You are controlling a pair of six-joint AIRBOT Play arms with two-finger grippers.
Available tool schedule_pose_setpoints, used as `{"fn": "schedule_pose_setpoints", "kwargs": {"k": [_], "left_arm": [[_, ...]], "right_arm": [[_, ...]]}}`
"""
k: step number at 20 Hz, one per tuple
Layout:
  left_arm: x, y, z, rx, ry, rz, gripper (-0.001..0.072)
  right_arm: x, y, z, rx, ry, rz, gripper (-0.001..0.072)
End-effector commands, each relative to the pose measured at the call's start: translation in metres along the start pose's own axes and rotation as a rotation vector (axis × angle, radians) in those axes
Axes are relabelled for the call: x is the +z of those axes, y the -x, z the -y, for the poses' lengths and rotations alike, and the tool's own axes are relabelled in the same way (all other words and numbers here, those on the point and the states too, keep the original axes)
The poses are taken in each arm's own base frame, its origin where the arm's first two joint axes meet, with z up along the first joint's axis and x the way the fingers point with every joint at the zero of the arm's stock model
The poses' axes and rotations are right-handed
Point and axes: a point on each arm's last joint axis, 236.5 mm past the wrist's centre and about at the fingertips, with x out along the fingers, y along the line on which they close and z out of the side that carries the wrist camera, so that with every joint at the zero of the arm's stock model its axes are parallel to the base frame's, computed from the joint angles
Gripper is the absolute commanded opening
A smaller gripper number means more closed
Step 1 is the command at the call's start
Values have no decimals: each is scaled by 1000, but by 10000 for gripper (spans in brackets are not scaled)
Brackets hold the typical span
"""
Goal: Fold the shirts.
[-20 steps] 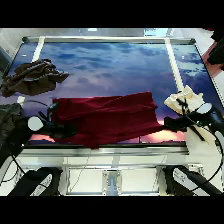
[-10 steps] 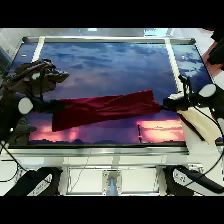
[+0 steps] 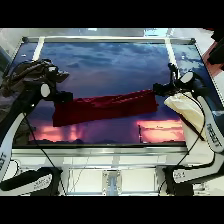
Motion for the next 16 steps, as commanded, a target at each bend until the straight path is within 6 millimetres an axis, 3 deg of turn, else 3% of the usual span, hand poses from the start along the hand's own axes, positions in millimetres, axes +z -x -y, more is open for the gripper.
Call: {"fn": "schedule_pose_setpoints", "kwargs": {"k": [1, 2, 3, 4, 5, 7, 9, 10, 12, 13, 16], "left_arm": [[6, -19, 7, -25, 12, 11, 36], [13, -17, 5, -18, 3, 37, 168], [21, -14, 2, -4, -11, 58, 417], [29, -9, -1, 11, -21, 75, 661], [38, -2, -3, 21, -31, 94, 708], [62, 14, -2, 21, -33, 154, 709], [84, 31, 3, 6, -25, 216, 709], [95, 38, 6, -6, -18, 246, 709], [115, 52, 16, -50, 8, 315, 708], [123, 58, 20, -72, 22, 345, 708], [142, 70, 29, -117, 45, 420, 707]], "right_arm": [[18, -26, 9, -26, 4, 50, 73], [22, -22, 14, -43, 13, 63, 186], [27, -14, 21, -58, 16, 75, 323], [34, -3, 27, -65, 12, 87, 389], [42, 10, 33, -68, 2, 103, 389], [54, 33, 46, -68, -38, 132, 390], [45, 34, 48, 0, -102, 90, 390], [31, 29, 44, 64, -107, 26, 392], [4, 14, 35, 189, -142, -96, 471], [-4, 7, 37, 217, -149, -132, 515], [-15, -15, 45, 221, -142, -171, 518]]}}
